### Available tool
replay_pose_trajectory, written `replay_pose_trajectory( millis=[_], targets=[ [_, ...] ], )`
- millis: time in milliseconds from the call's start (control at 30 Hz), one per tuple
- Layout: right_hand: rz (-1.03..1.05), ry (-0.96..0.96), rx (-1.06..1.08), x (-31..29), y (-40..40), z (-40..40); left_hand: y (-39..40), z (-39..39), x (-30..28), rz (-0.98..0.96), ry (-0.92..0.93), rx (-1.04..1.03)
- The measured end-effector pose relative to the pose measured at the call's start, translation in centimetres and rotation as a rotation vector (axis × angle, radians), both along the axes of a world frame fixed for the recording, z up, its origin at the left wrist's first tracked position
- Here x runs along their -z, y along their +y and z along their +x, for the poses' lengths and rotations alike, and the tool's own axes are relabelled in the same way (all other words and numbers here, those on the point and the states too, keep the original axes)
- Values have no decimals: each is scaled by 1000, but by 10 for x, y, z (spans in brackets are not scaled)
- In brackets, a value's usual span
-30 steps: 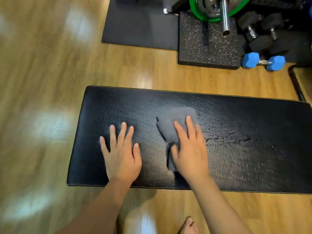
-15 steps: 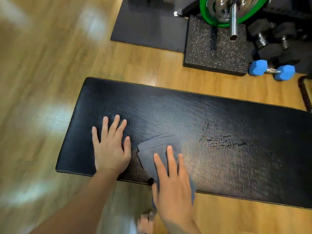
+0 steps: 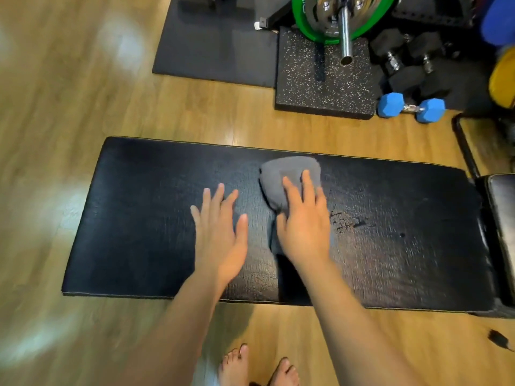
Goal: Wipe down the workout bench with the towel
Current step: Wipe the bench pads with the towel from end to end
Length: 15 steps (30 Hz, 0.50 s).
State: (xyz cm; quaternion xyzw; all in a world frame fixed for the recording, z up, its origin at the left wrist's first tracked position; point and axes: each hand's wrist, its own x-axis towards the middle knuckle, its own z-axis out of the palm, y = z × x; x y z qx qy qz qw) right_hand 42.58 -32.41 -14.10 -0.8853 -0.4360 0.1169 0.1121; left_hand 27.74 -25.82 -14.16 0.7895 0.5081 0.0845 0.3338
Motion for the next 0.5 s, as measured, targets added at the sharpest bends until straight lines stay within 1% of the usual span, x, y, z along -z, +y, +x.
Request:
replay_pose_trajectory(
  millis=[33,67,100,133,200,333,433,500],
  targets=[
    [0,18,-31,-1,-24,-23,-9,17,0,-118,-78,-34],
    [-17,37,-56,-1,-49,-45,-15,30,2,-191,-96,-76],
    [-38,48,-70,-2,-71,-62,-18,38,7,-192,-43,-87],
    [-63,55,-82,-2,-89,-72,-20,41,12,-146,50,-69],
    [-95,70,-108,1,-105,-71,-21,42,18,-73,189,-10],
    [-42,53,-114,3,-76,-20,-21,47,18,-69,288,51],
    [20,3,25,9,-31,41,-22,49,20,-21,370,60],
    [13,-4,107,8,1,80,-23,49,22,3,406,77]
  ],
)
